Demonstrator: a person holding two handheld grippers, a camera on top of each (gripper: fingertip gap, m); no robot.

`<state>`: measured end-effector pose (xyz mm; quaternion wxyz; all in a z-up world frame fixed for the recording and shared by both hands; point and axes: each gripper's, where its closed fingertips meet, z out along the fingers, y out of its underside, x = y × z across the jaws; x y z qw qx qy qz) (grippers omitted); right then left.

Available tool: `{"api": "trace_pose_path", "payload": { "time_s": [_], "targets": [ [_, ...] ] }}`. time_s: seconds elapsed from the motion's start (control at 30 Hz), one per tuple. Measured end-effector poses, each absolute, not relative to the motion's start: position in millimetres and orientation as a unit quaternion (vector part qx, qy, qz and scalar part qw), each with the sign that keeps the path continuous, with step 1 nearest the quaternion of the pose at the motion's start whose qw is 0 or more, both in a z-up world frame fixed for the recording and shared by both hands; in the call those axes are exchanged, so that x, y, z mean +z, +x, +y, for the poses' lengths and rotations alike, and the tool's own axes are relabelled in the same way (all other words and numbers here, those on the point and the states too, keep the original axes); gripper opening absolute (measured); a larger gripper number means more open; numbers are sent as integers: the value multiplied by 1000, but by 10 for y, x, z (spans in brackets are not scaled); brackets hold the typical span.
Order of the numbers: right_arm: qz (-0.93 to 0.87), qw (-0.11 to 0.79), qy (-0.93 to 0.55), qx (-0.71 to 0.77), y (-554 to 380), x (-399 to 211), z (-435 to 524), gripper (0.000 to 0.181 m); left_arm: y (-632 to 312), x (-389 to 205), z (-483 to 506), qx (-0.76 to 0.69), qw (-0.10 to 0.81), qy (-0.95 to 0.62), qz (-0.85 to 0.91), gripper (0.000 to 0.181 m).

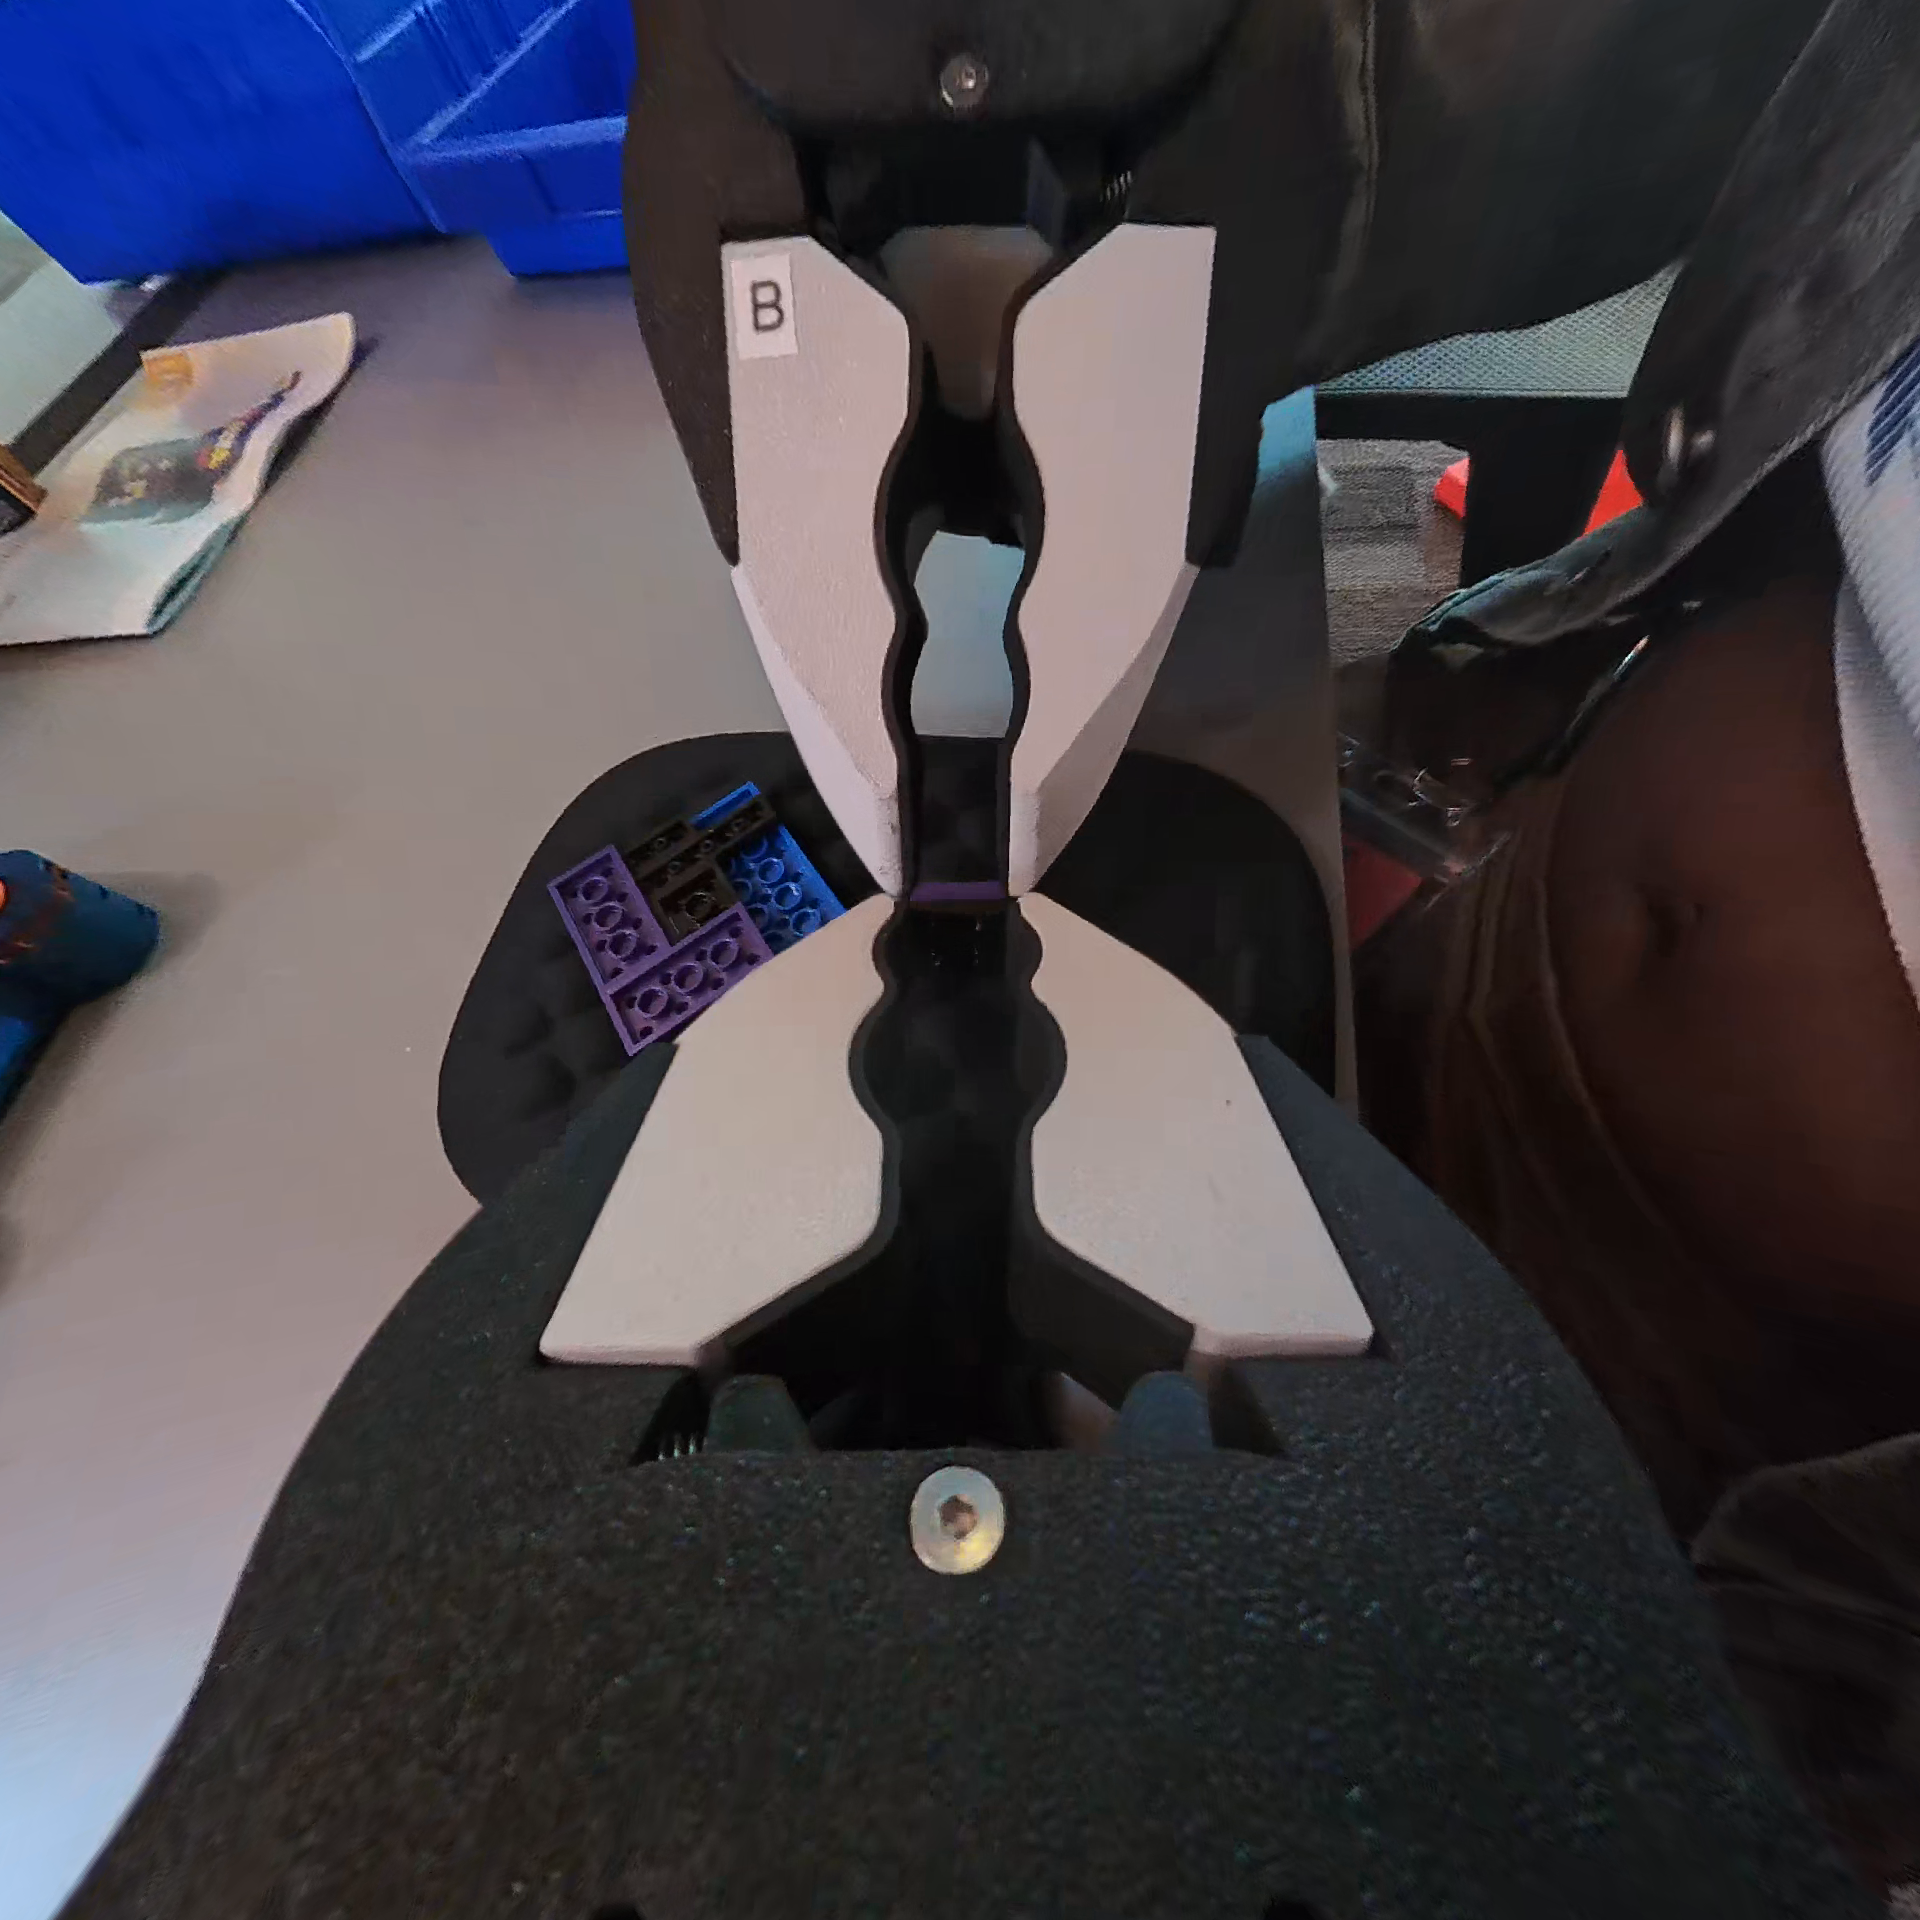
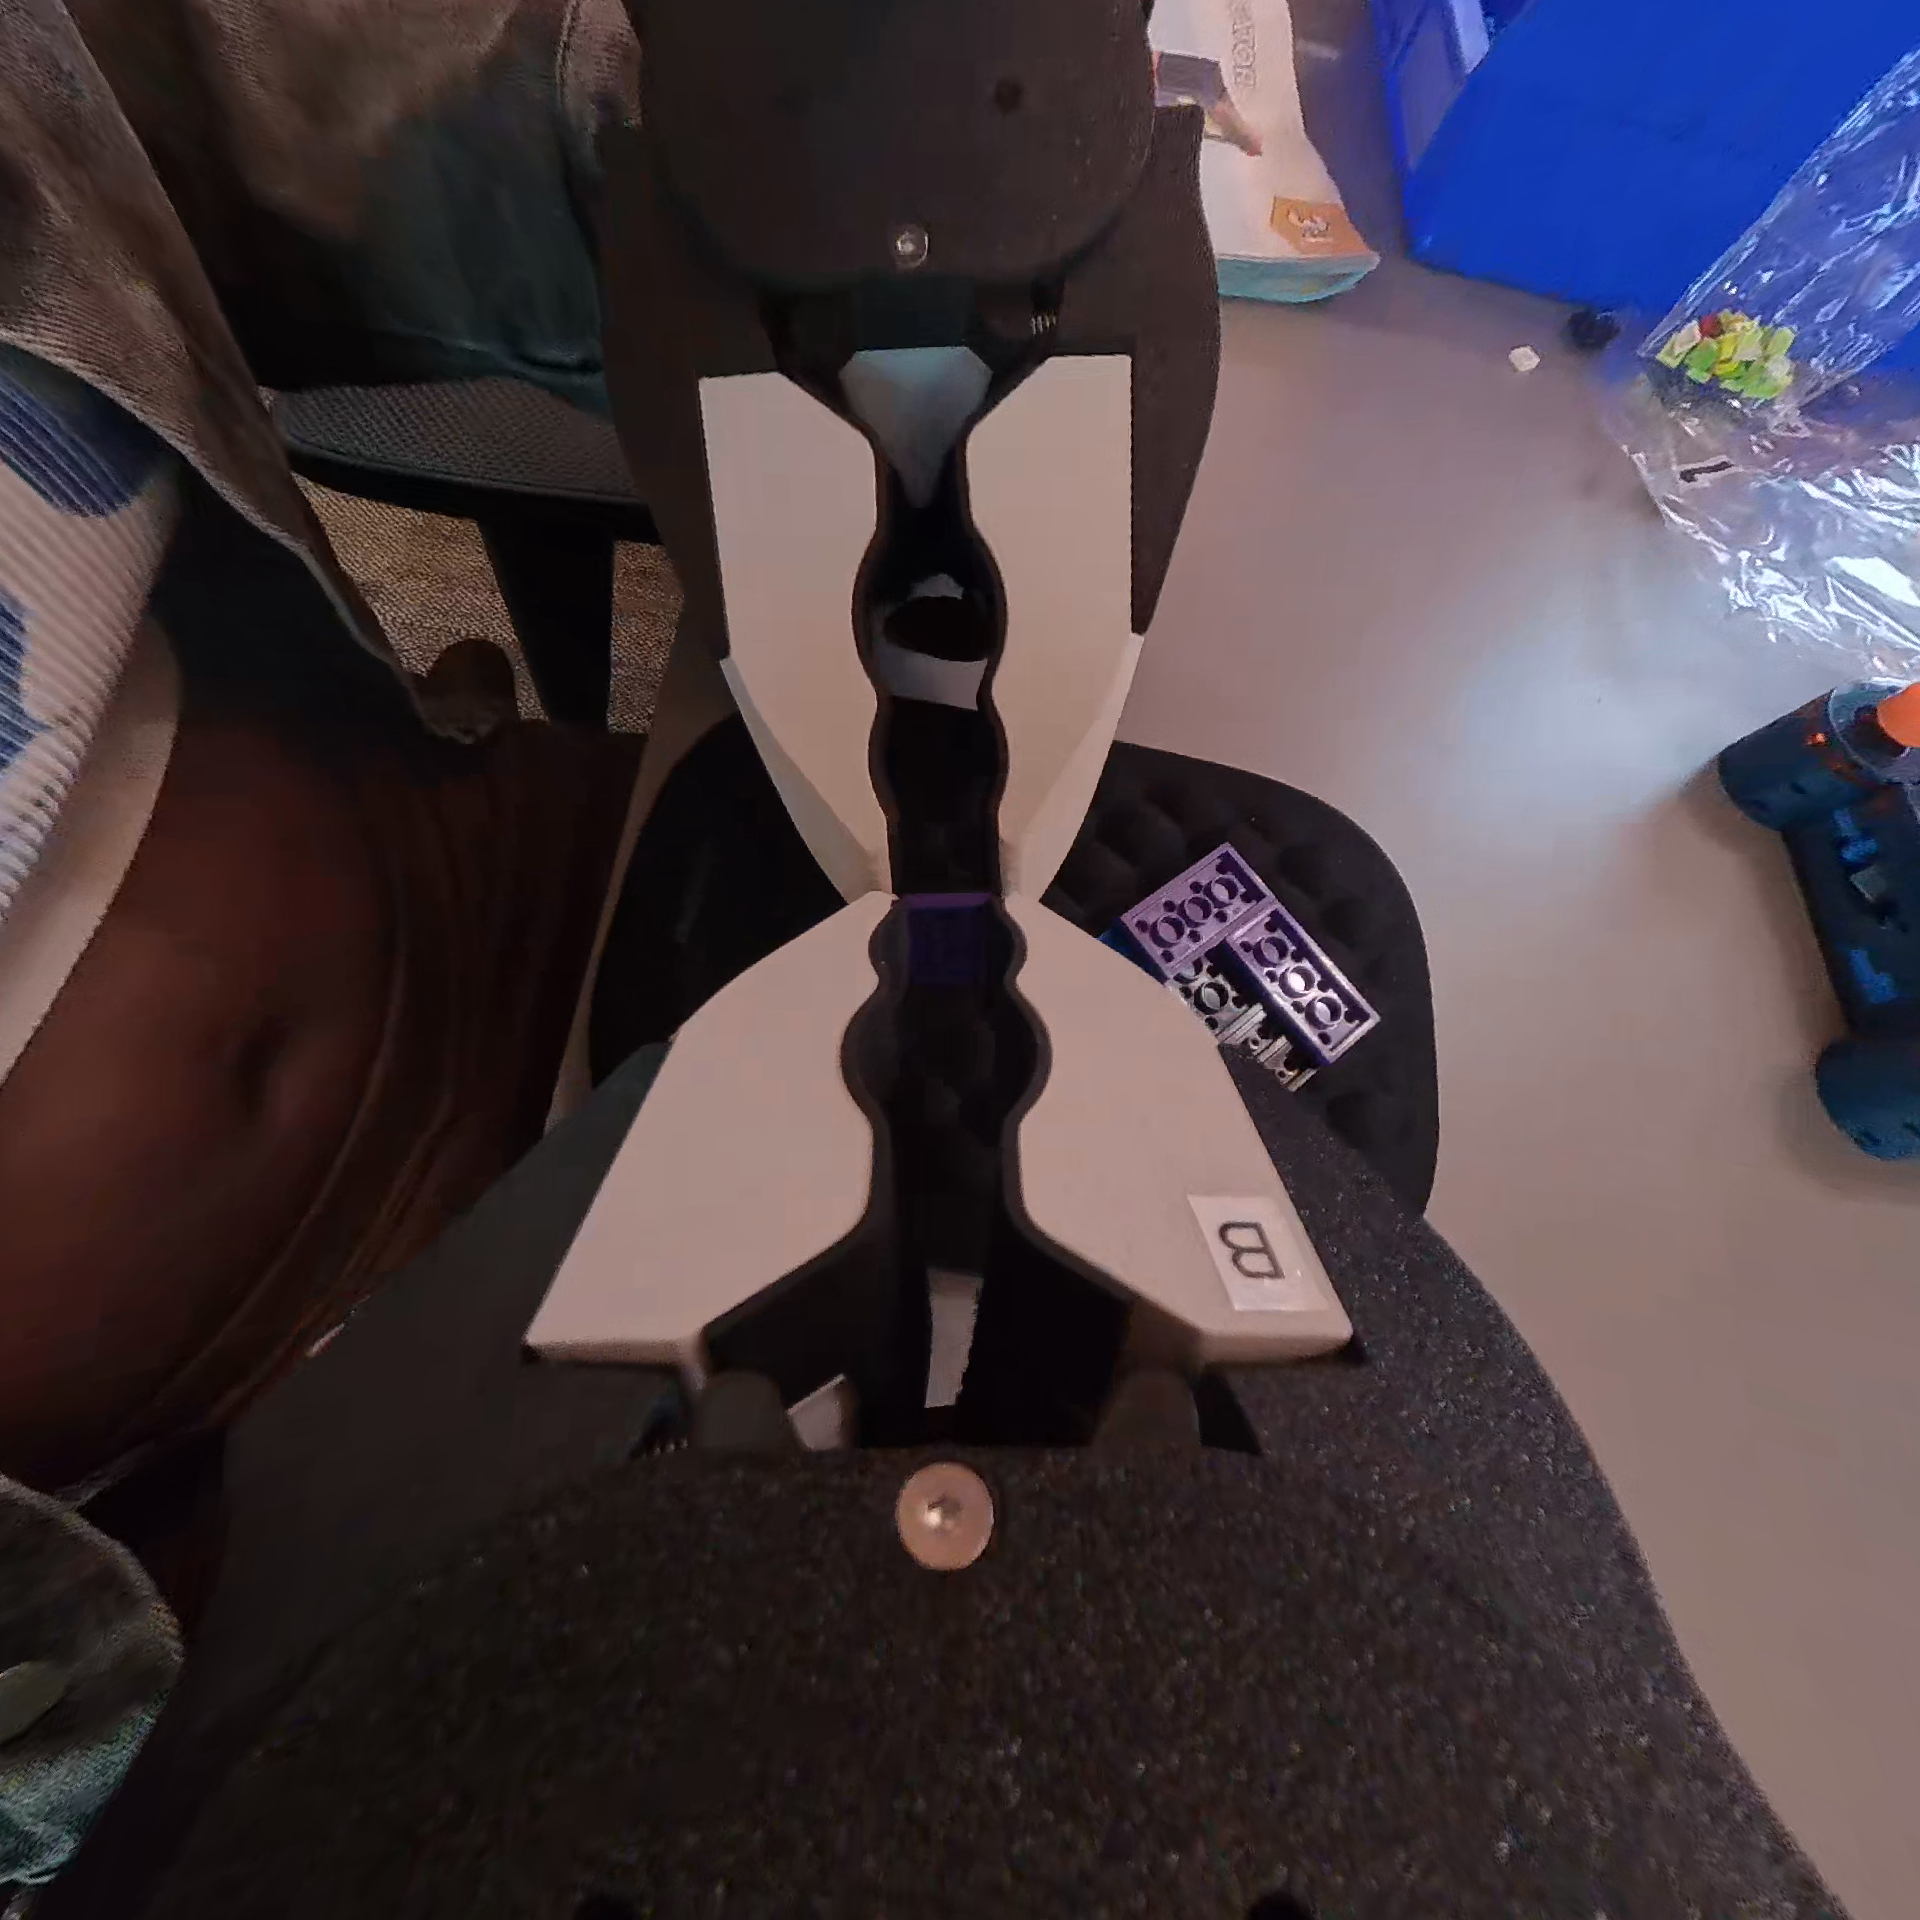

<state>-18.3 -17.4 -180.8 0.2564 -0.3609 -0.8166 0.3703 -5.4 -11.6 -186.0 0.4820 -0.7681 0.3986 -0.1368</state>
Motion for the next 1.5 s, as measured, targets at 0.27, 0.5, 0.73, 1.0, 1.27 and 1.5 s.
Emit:
{"api": "trace_pose_path", "payload": {
  "time_s": [0.27,0.5,0.73,1.0,1.27,1.5],
  "targets": [
    [-813,251,-362,382,-143,-1761,-165,16,-52,-1820,-107,-112,470,-769,418,16],
    [-778,267,-380,423,-28,-1742,-108,15,51,-1791,-66,-117,463,-766,430,16],
    [-771,248,-396,433,48,-1868,-20,0,-117,-1767,-144,-149,480,-770,393,16],
    [-771,252,-350,469,-108,-1630,-154,14,-92,-1780,-43,-130,473,-771,406,16],
    [-783,287,-347,429,-188,-1710,-137,15,-85,-1812,-41,-135,475,-771,401,16],
    [-801,283,-348,396,-191,-1775,-112,16,-101,-1825,-51,-158,486,-767,388,16]
  ]
}}
